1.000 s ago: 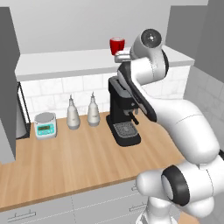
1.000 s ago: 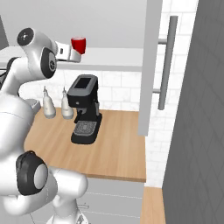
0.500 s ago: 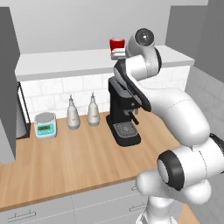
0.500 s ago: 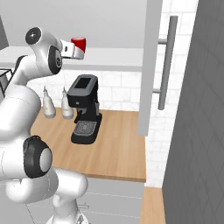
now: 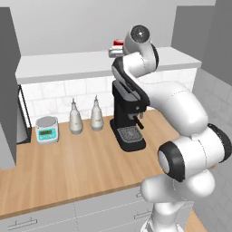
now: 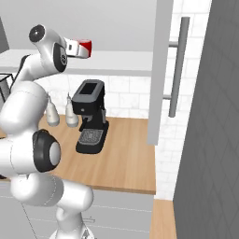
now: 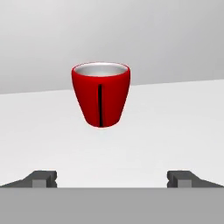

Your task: Gather all objects into one cabinet and sort the glasses and bowls to opposite sides.

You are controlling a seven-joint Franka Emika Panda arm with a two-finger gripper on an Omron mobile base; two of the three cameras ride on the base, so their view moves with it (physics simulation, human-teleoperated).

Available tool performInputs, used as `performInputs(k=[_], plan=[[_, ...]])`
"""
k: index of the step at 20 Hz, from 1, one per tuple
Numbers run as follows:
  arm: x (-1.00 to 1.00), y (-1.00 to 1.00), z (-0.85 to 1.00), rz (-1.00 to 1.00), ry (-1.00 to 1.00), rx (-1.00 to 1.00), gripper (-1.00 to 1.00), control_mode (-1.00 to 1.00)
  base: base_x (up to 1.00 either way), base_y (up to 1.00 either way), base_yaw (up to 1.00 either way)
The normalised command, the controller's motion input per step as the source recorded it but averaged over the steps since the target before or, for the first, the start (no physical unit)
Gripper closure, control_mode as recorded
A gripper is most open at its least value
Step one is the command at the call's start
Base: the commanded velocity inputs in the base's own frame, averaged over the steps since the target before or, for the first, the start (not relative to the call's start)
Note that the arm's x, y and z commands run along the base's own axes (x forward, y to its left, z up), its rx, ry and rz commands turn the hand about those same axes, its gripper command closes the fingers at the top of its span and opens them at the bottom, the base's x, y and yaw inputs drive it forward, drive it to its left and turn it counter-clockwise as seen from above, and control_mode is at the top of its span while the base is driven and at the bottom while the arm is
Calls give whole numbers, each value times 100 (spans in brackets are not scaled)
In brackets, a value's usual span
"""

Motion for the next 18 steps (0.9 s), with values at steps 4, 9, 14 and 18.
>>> performInputs(k=[4, 9, 14, 18], plan=[[40, 0, 0, 0, 0, 0, -100, -100, 0, 0, 0], [45, 0, 0, 0, 0, 0, -100, -100, 0, 0, 0], [40, 0, 0, 0, 0, 0, -100, -100, 0, 0, 0], [34, 0, 0, 0, 0, 0, -100, -100, 0, 0, 0]])
